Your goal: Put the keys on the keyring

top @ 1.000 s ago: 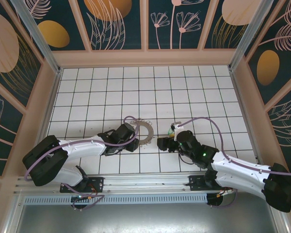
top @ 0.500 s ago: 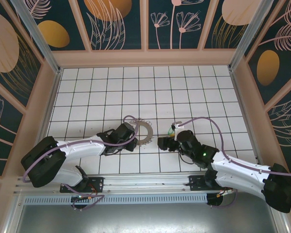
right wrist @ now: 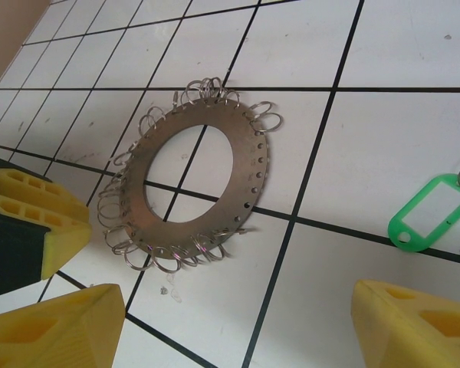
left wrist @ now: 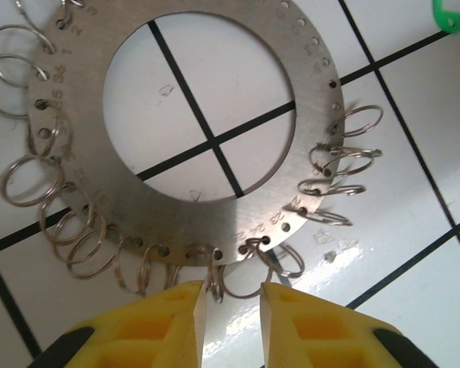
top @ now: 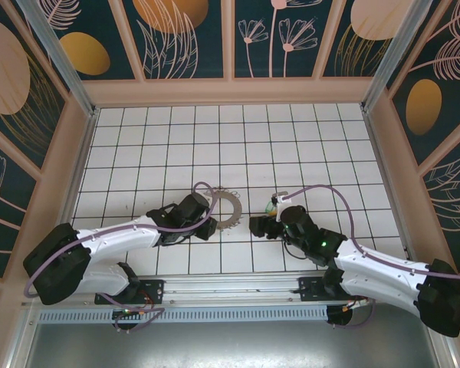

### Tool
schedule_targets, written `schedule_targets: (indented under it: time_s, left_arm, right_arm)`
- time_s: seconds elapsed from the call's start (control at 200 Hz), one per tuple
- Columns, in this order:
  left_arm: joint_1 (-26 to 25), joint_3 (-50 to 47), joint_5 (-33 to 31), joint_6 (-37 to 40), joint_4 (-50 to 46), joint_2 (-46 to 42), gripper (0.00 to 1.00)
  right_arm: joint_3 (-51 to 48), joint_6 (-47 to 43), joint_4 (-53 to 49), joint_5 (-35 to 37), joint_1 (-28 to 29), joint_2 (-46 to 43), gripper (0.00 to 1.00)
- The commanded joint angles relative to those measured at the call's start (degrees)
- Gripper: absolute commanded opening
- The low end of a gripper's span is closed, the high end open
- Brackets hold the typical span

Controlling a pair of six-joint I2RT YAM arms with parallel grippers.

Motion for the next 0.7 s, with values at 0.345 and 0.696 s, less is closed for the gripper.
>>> schedule_targets:
  time_s: [0.345, 0.696]
  left_arm:
    - [-0.4, -0.03, -3.13, 1.72, -2.94, 1.71, 0.26]
    - [-0.34, 0.66, -3.54, 2.25, -1.33, 3.95, 0.3]
  right_arm:
    - [-1.32, 0.41, 0.3, 1.2, -0.45, -1.03, 0.8]
    - [-1.68, 0.24, 0.83, 1.22, -0.53, -0.9, 0.81]
